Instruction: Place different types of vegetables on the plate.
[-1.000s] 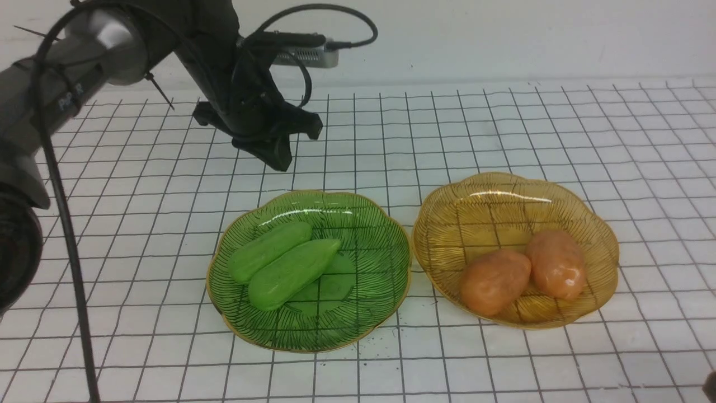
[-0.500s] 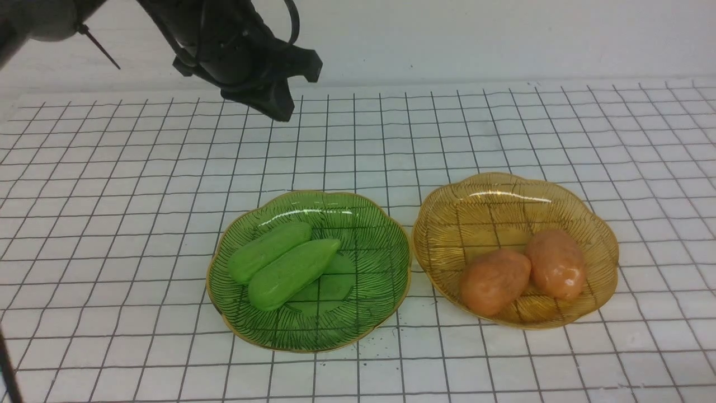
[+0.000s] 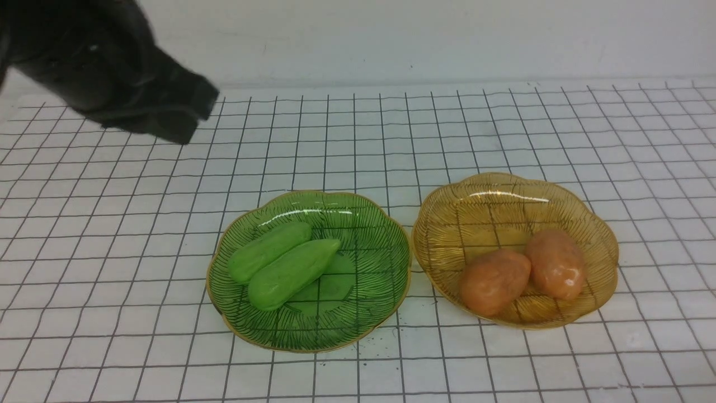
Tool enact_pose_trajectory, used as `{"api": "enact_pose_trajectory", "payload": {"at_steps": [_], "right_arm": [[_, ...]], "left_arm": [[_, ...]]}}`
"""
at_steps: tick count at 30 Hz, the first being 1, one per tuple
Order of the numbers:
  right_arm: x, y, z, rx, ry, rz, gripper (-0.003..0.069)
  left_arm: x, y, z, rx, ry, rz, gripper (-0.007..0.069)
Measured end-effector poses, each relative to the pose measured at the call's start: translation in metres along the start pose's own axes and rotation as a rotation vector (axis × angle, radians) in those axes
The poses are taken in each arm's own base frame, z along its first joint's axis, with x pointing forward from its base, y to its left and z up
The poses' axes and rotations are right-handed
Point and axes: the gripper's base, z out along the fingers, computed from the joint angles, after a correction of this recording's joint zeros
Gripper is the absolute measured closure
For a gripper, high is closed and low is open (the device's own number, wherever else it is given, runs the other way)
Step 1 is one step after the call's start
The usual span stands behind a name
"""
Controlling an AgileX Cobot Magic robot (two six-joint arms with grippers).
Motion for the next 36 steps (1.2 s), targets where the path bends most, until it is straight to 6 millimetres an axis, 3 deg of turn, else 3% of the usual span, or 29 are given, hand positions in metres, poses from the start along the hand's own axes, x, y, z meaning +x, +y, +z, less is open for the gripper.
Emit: {"api": "enact_pose_trajectory", "payload": {"at_steps": [6,8,12,18,21,36], "right_arm": [[0.0,0.0,0.0,0.0,0.0,0.0,0.0673],[0.0,0.0,0.0,0.0,0.0,0.0,0.0673],[0.0,0.0,0.0,0.0,0.0,0.0,0.0673],[0.0,0.0,0.0,0.0,0.0,0.0,0.0673],[0.0,0.0,0.0,0.001,0.001,-0.002,0.0673],[0.0,0.0,0.0,0.001,0.002,-0.004,0.0673]], "left_arm": [[0.09,-0.009,-0.022,-0.009,-0.012,-0.045,0.0632],[0.134,-0.016,-0.017,0.016,-0.158,-0.119,0.0632],[0.185,-0.021,-0.018,0.034,-0.565,-0.196,0.0632],[0.239,-0.024,-0.023,0.055,-1.016,-0.223,0.0632],[0.244,-0.024,-0.021,0.099,-1.097,-0.298,0.0632],[0.233,-0.022,-0.008,0.104,-1.013,-0.337,0.0632]]}}
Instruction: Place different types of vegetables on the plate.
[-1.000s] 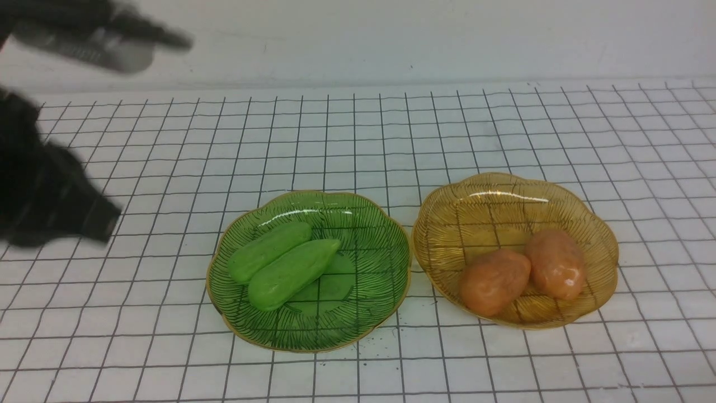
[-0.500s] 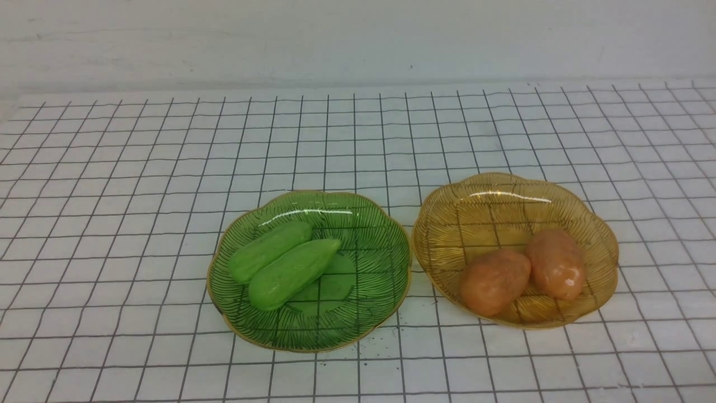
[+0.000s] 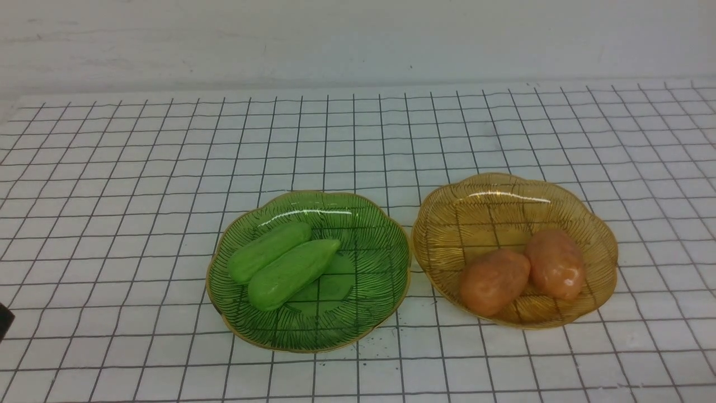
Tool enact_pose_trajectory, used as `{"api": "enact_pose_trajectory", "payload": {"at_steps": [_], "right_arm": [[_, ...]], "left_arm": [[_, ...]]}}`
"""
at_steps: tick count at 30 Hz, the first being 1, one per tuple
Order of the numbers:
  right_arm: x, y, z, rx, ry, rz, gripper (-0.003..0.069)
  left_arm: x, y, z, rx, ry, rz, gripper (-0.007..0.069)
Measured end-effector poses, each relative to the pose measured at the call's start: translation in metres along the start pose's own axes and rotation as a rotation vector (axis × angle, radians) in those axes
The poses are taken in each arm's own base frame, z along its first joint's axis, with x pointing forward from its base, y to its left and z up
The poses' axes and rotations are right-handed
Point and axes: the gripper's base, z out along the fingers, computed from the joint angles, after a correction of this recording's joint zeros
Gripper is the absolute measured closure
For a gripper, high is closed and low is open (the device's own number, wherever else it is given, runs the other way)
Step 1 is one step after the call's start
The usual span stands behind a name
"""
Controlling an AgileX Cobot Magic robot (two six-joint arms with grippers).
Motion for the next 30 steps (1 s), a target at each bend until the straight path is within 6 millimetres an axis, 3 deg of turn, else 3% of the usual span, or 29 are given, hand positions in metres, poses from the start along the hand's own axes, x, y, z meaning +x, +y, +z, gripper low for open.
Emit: {"api": "enact_pose_trajectory", "payload": {"at_steps": [6,17,27,30], "right_arm": [[0.0,0.0,0.0,0.0,0.0,0.0,0.0673],[0.0,0.0,0.0,0.0,0.0,0.0,0.0673],[0.0,0.0,0.0,0.0,0.0,0.0,0.0673],[0.0,0.0,0.0,0.0,0.0,0.0,0.0673]], "left_arm": [[0.005,0.002,0.0,-0.021,0.052,0.03,0.0632],[0.053,0.025,0.003,-0.182,0.203,0.14,0.0632],[0.114,0.052,0.003,-0.299,0.345,0.189,0.0632],[0.114,0.052,0.004,-0.297,0.328,0.191,0.0632]]}}
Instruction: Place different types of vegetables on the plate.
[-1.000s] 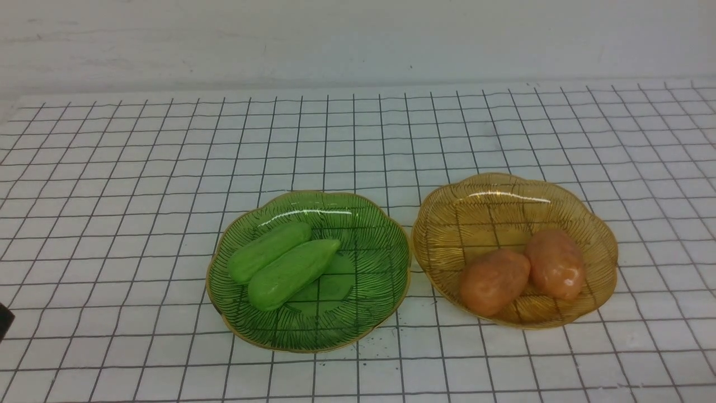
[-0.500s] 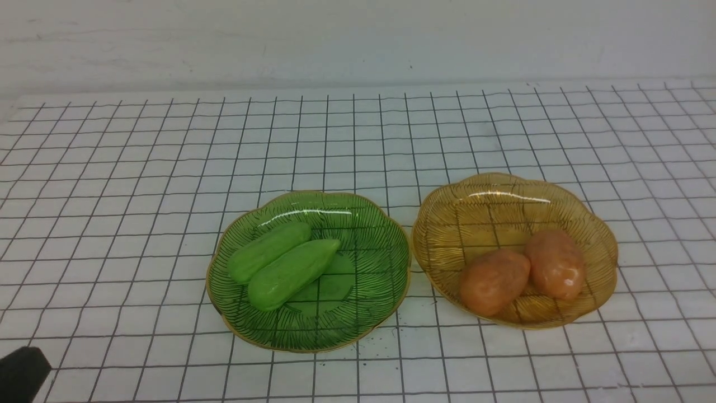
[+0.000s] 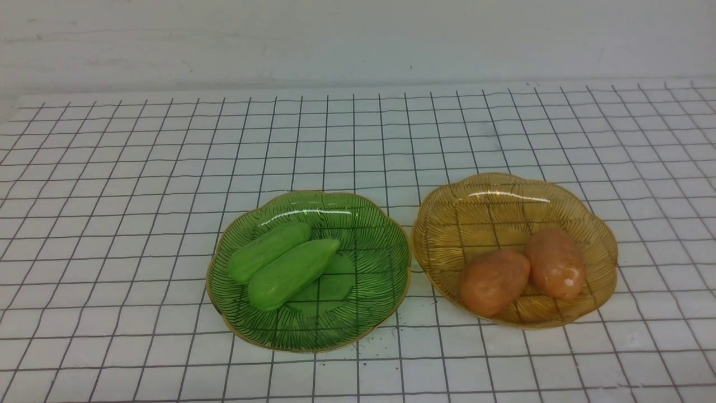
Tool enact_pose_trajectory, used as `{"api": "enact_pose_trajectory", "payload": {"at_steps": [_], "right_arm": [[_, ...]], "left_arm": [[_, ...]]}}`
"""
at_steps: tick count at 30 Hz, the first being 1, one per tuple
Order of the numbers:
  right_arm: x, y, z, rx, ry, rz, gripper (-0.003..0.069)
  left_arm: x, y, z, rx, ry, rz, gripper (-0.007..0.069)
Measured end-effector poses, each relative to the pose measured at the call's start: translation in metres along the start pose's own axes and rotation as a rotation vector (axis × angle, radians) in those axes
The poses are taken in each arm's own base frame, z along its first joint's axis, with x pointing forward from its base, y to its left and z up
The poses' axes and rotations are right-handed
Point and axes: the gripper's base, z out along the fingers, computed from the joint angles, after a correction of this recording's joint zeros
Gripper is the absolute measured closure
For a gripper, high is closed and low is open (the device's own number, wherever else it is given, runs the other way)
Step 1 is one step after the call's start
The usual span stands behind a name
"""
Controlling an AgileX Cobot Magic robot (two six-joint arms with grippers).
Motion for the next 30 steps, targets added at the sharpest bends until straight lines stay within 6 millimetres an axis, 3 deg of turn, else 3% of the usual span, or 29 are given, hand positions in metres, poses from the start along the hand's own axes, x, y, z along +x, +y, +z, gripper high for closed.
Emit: {"api": "enact_pose_trajectory", "payload": {"at_steps": [30], "right_arm": [[0.0,0.0,0.0,0.0,0.0,0.0,0.0673]], "left_arm": [[-0.001,0.0029,0.0007,-0.051,-0.029,-0.027,0.0632]]}}
